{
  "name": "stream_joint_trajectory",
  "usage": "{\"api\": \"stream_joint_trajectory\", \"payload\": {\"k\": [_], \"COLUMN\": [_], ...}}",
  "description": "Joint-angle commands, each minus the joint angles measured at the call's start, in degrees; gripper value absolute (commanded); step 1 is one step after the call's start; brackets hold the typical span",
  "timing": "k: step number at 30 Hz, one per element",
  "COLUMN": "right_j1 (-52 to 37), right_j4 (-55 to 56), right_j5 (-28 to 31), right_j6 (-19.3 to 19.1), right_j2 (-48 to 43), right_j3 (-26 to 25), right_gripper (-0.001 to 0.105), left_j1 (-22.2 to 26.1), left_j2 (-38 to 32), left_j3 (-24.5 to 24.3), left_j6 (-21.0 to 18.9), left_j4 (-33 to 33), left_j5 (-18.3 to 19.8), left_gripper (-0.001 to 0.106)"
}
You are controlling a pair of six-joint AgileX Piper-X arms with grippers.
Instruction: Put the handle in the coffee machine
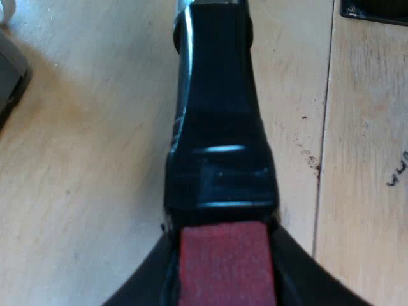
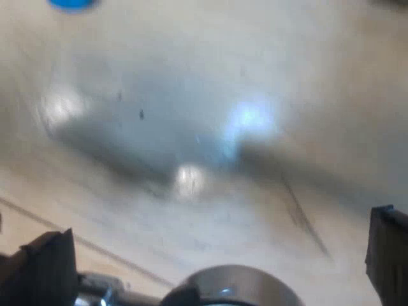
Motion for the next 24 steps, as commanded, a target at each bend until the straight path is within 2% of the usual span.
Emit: {"api": "stream_joint_trajectory", "payload": {"k": [1,4,9,11,15,18,20,24], "right_j1": [-0.17,-0.17,0.33,1.47,5.92,9.73,12.0,14.87], "right_j4": [-2.55,-5.74,-7.09,-7.09,-7.22,-8.45,-10.25,-14.42], "right_j5": [1.35,2.28,6.26,7.4,16.33,22.7,24.96,27.92], "right_j6": [-0.27,-0.27,-0.27,-0.51,-0.61,-0.61,-0.35,-0.15], "right_j2": [-1.55,-3.11,-6.02,-6.92,-7.79,-7.78,-7.78,-7.78], "right_j3": [-0.44,-0.44,-0.44,-0.44,-0.44,-0.44,-0.11,0.17], "right_gripper": [0.093,0.093,0.093,0.093,0.093,0.093,0.093,0.093], "left_j1": [0.65,2.85,9.12,11.01,15.41,19.2,21.78,29.12], "left_j2": [-0.29,-0.29,-0.29,-0.29,-0.29,-0.29,-0.29,-0.29], "left_j3": [-0.75,-0.75,-1.65,-2.37,-4.72,-5.63,-5.65,-5.65], "left_j6": [-2.13,-1.91,-0.61,0.63,5.57,7.61,7.98,9.66], "left_j4": [-1.62,0.66,4.22,5.7,9.85,11.49,12.35,14.76], "left_j5": [0.39,0.89,5.59,6.01,6.65,6.81,7.19,11.29], "left_gripper": [0.0,0.0,0.0,0.0,0.0,0.0,0.0,0.0]}}
